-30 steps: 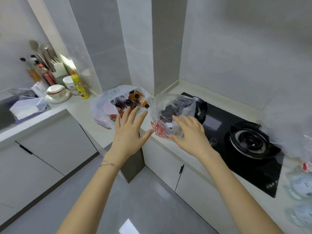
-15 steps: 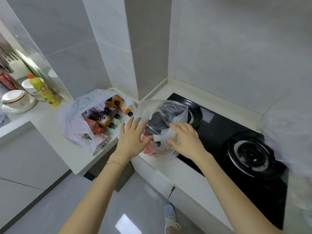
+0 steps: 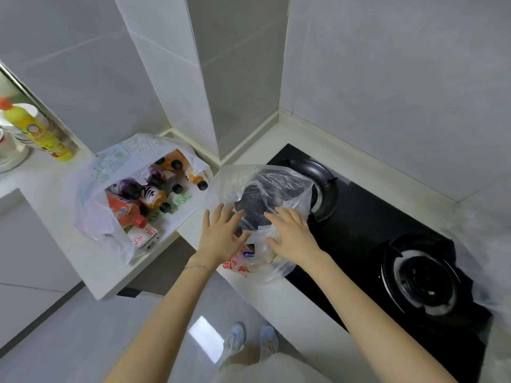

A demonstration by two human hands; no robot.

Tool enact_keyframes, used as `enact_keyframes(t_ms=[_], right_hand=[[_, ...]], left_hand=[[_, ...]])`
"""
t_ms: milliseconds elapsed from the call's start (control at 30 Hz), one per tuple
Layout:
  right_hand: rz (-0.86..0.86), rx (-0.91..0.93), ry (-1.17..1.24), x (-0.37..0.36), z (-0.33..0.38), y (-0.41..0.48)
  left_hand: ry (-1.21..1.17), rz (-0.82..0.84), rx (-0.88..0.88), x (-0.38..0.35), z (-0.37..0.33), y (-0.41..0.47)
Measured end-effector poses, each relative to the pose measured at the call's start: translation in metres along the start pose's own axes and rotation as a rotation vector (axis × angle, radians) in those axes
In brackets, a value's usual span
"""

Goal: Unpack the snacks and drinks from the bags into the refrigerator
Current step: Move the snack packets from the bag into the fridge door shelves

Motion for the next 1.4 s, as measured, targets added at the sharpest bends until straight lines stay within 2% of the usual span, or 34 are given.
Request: enact_keyframes(t_ms=[200,567,833,1100,1400], right_hand=[[0.058,0.015,-0.069,-0.031,0.011,0.031],[0.099,-0.135,-0.187,-0.043,-0.018,0.030],[0.005,-0.266,0.063,-0.031,-0.053,0.006],[-0.027,-0.412,0.115,-0.037,-0.082,-0.008],[-0.087,-0.322,0.123,-0.035,-0.075,-0.004]], left_hand=[[-0.040,0.088,-0.014,-0.020,0.013,0.018],[-0.131,0.114,-0.170,-0.048,0.006,0.040],[-0.126,0.180,-0.286,-0.069,-0.018,0.044],[-0.136,0.225,-0.298,-0.083,-0.022,0.039],[-0.145,0.262,-0.294,-0.088,-0.024,0.043]])
Point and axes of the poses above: each hand's wrist, its own y-axis towards the middle knuckle, its own x-axis out of the back of the hand, z = x × y, the point moved 8 cm from there along y, towards the middle knuckle, and after that the axes turned 15 degrees about -x, right-handed, at the moved point
